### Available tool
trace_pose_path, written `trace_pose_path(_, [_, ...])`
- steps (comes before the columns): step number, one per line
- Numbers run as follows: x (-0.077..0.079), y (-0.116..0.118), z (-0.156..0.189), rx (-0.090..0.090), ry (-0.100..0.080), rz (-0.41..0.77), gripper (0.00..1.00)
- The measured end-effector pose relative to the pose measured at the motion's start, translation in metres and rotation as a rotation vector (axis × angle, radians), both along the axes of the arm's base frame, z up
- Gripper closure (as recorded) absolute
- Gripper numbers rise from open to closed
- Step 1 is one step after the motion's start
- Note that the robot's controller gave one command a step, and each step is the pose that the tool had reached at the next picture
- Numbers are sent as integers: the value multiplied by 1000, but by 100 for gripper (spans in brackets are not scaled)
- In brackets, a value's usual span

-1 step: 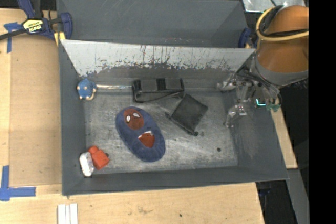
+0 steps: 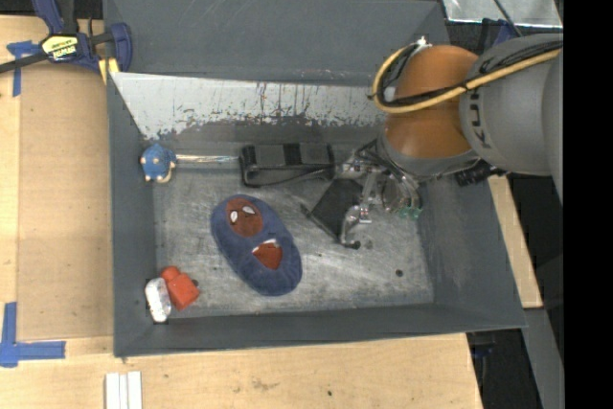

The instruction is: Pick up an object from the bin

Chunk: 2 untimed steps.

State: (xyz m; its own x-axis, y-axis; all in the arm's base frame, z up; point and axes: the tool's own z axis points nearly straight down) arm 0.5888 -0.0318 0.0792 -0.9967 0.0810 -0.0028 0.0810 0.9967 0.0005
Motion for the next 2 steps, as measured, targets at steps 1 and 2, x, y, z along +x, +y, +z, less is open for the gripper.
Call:
trace_pose_path(1, [-51, 41, 113, -1, -6, 222, 0])
trace_pose_path(2, [1, 25, -8, 0, 4, 379, 0])
